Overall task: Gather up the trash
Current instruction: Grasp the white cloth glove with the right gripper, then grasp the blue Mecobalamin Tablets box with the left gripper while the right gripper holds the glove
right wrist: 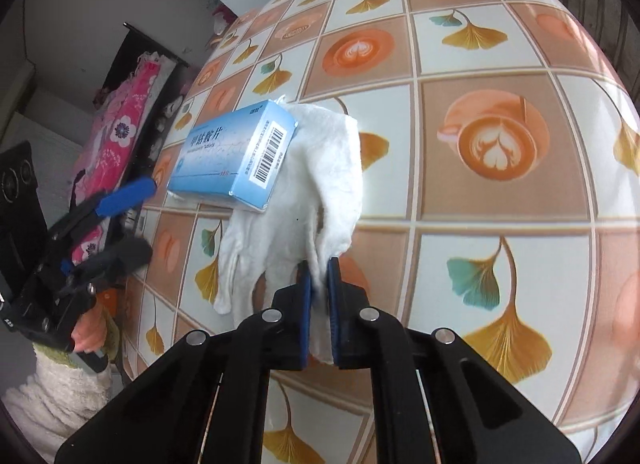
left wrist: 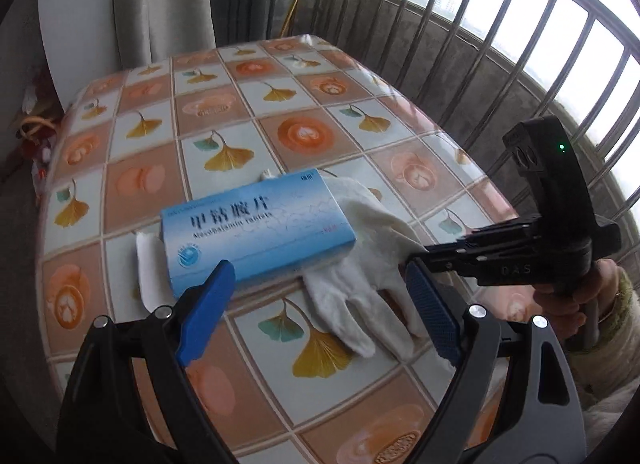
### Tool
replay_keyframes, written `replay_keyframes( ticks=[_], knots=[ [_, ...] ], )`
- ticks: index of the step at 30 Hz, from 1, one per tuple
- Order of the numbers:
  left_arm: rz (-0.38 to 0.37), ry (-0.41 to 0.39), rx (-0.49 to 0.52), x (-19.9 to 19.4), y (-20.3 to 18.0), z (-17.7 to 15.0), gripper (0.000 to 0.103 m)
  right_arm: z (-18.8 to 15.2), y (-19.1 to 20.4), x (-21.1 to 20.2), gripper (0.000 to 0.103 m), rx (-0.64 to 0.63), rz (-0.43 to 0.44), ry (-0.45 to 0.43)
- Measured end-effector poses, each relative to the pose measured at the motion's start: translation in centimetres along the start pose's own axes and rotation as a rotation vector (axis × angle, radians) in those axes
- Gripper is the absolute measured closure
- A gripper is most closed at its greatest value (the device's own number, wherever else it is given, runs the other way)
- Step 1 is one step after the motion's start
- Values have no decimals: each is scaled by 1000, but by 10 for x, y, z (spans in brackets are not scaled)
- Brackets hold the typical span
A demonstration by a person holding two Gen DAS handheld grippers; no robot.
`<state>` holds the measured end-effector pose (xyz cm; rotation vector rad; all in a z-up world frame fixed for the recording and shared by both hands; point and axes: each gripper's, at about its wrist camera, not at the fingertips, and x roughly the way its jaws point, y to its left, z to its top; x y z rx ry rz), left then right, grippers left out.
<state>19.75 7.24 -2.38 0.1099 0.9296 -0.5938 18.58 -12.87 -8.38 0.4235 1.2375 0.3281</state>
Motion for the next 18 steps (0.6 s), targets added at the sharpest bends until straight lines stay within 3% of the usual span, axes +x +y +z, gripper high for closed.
replay_keyframes(
  ticks=[2, 4, 8, 11, 14, 18],
  knots=[
    [39, -38, 11, -2, 2, 11, 20, -14, -4, -7, 95, 14, 7, 6],
    [2, -50, -38, 4, 13, 26, 20, -26, -10, -15, 95, 31, 15, 9],
    [-45, 42, -148, 50, 32, 51, 20, -51, -23, -30, 95, 75, 31, 6],
    [-110, 94, -173, 75, 28, 51, 20, -67, -30, -41, 95, 98, 37, -3],
    [-184, 118, -115, 81, 9, 45, 20, -76, -36, -48, 95, 108, 32, -10],
    [-140, 163, 8, 78, -17, 29, 20, -78, -45, -54, 95, 123, 28, -24]
  ],
)
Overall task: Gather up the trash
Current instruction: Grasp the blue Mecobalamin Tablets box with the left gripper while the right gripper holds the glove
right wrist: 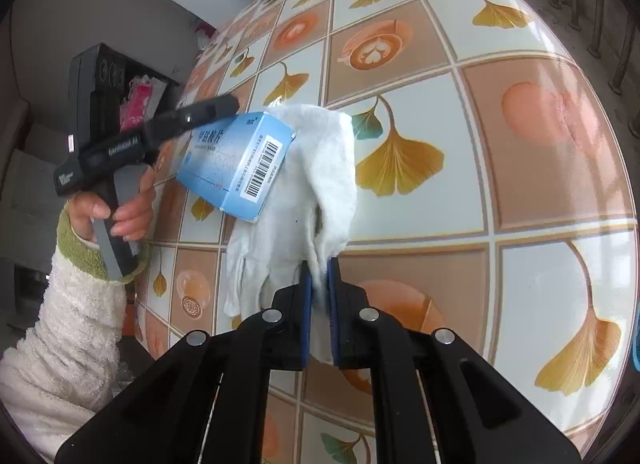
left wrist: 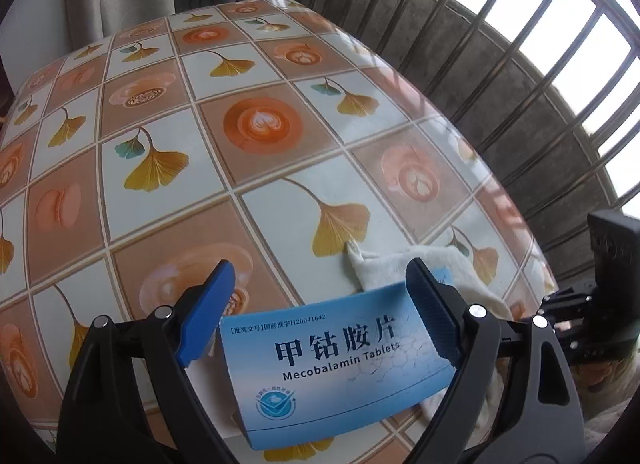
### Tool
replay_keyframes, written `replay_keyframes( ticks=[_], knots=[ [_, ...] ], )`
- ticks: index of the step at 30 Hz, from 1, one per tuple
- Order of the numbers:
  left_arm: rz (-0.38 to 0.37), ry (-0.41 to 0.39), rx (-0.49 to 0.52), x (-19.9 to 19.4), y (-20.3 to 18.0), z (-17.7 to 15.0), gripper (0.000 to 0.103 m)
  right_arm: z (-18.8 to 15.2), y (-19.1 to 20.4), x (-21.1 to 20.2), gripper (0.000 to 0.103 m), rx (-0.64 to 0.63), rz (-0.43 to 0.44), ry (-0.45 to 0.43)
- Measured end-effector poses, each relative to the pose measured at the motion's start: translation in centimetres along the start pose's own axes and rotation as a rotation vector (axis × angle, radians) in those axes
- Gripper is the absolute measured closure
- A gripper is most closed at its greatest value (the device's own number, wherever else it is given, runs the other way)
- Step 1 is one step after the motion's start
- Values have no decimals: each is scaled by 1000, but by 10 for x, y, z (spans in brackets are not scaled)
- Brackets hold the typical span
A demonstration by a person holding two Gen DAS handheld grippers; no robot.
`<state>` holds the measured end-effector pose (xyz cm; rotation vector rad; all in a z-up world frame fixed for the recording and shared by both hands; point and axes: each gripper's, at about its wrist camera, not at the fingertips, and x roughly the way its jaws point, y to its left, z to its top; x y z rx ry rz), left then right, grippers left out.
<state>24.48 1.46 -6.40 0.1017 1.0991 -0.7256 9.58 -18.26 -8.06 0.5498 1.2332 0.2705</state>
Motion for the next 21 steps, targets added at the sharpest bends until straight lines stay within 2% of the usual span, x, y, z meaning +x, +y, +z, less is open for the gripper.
replay_keyframes(
  ticks=[5, 11, 13, 16, 18, 20, 21],
  knots=[
    [-26, 70, -3, -19, -12, -37, 20, 3, -8, -4, 95, 15, -11, -15],
    [-124, 125, 43, -42, -53, -100, 20, -9, -22, -19, 95, 41, -20, -17],
    [-113, 113, 56, -49, -66, -113, 20, -14, -27, -25, 95, 44, -23, -7],
    [-45, 49, 52, -57, -74, -118, 20, -17, -30, -32, 93, 43, -41, -12],
    [9, 1, 42, -59, -75, -114, 20, -15, -30, -35, 86, 52, -48, -28],
    [40, -32, 35, -58, -74, -108, 20, -12, -31, -39, 65, 71, -50, -60],
    [51, -37, 36, -55, -75, -104, 20, -12, -31, -41, 61, 73, -57, -74]
  ],
)
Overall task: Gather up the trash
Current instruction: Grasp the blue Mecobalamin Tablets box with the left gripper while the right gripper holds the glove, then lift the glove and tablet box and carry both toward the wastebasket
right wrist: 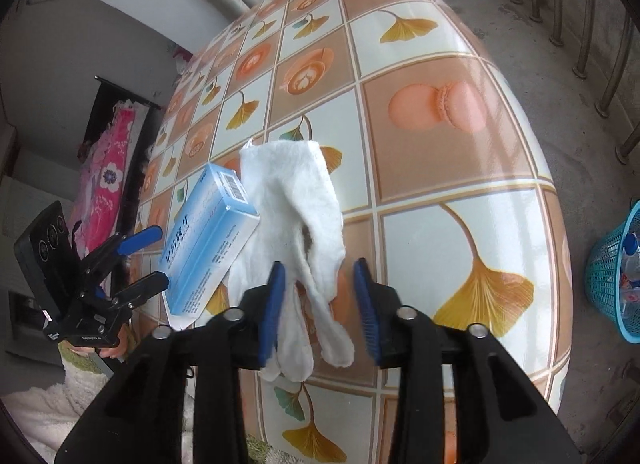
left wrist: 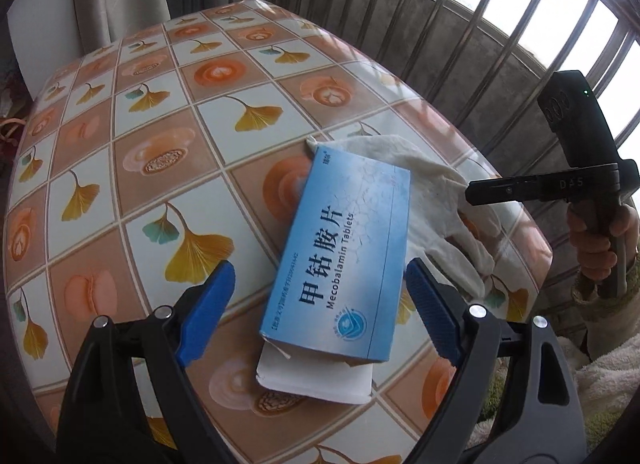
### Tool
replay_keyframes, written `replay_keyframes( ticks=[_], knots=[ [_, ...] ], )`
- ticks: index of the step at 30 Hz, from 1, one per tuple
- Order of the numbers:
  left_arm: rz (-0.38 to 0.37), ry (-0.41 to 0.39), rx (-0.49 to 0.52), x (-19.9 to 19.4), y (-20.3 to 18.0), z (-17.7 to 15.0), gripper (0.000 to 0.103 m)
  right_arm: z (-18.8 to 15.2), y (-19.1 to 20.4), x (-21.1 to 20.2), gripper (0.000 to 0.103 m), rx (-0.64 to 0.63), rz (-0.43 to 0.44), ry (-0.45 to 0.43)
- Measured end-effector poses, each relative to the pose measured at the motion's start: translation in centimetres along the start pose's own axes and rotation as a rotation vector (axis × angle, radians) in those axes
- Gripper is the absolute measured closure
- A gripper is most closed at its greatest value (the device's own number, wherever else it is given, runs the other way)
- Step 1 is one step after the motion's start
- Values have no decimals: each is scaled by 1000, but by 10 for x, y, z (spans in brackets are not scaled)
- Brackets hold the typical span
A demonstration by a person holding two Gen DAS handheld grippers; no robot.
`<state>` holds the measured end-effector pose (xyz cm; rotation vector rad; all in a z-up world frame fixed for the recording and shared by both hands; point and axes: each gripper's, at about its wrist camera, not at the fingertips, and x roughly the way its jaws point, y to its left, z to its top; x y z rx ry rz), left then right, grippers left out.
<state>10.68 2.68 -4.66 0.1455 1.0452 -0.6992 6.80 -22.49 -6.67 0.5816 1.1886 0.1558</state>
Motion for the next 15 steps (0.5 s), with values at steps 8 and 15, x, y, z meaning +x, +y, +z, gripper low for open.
replay_keyframes(
  ticks=[8, 15],
  knots=[
    [57, 31, 63, 25, -22, 8, 20, 10, 9, 6, 55, -23, -57, -60],
    [80, 37, 59, 34, -23, 10, 20, 18, 23, 19, 55, -83, -106, -88]
  ],
)
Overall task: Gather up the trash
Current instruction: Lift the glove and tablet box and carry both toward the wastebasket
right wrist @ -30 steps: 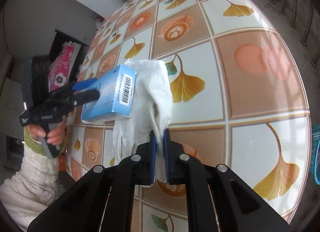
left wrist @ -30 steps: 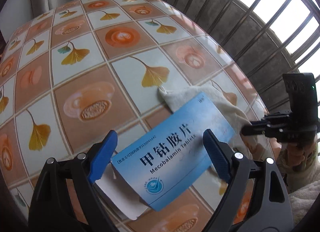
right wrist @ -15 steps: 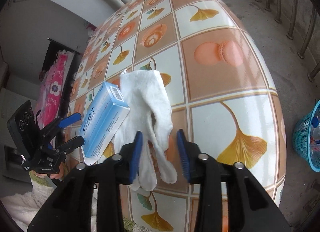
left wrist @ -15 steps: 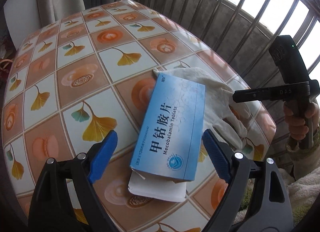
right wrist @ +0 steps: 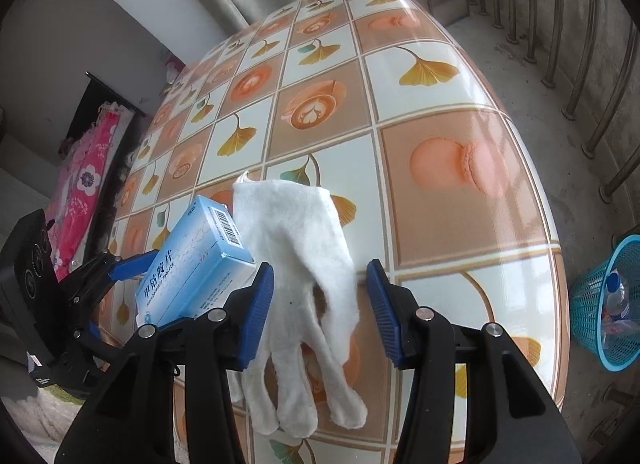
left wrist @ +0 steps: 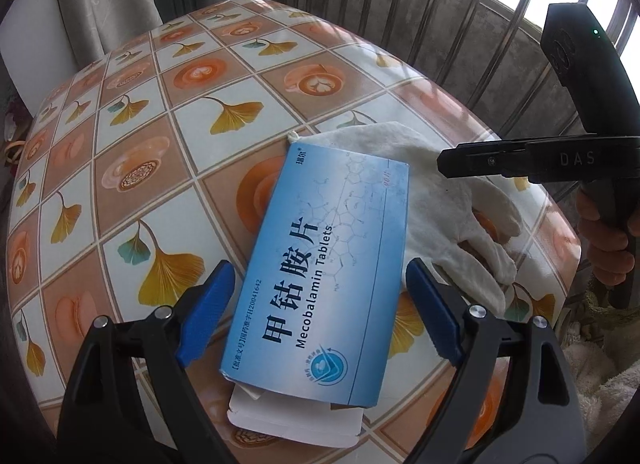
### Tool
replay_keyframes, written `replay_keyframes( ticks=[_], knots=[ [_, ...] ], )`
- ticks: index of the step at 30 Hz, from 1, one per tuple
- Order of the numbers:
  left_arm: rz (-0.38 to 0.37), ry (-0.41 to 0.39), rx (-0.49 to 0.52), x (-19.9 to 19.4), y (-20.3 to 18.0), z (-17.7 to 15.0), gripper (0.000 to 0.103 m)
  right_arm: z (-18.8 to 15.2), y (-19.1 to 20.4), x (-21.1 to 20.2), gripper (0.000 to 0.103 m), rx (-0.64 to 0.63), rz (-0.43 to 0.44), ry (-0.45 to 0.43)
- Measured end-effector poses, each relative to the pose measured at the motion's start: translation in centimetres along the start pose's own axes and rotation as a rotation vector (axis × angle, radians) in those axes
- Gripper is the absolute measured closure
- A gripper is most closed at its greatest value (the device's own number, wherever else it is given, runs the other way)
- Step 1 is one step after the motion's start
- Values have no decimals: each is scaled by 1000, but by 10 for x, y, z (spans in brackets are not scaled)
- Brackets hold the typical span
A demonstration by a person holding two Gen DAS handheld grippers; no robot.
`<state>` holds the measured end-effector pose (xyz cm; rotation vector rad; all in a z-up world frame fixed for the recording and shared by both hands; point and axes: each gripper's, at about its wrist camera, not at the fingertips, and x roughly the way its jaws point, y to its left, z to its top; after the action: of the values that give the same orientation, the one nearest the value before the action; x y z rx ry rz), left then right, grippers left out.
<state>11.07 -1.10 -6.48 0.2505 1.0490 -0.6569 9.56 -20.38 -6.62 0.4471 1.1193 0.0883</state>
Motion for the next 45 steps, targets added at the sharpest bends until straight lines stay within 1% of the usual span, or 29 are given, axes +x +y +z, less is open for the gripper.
replay_keyframes(
  ticks=[2, 4, 6, 9, 12, 14, 17, 28, 34, 45],
  knots=[
    [6, 5, -13, 2, 2, 0, 20, 1, 4, 3, 61, -21, -19, -4],
    [-3, 7, -24, 2, 3, 0, 21, 0, 7, 4, 62, -41, -35, -7],
    [-11, 11, -27, 3, 2, -1, 26, -2, 9, 5, 65, -58, -52, -11],
    [1, 15, -28, 4, -1, 0, 27, -4, 10, 6, 69, -75, -67, -16],
    [28, 11, -19, 3, -5, 0, 28, -5, 10, 6, 77, -78, -75, -17],
    [47, 4, -12, 2, -8, -1, 28, -6, 9, 6, 86, -74, -74, -15],
    [70, -6, -5, 0, -12, -1, 29, -8, 8, 4, 93, -64, -62, -9],
    [135, -89, 22, -23, -19, -1, 30, -9, 10, -28, 96, -44, -47, -74],
    [152, -126, 22, -35, -21, -3, 31, -9, 12, -50, 96, -36, -35, -118],
    [176, -166, 16, -50, -22, -9, 33, -12, 19, -86, 96, -44, -35, -202]
  ],
)
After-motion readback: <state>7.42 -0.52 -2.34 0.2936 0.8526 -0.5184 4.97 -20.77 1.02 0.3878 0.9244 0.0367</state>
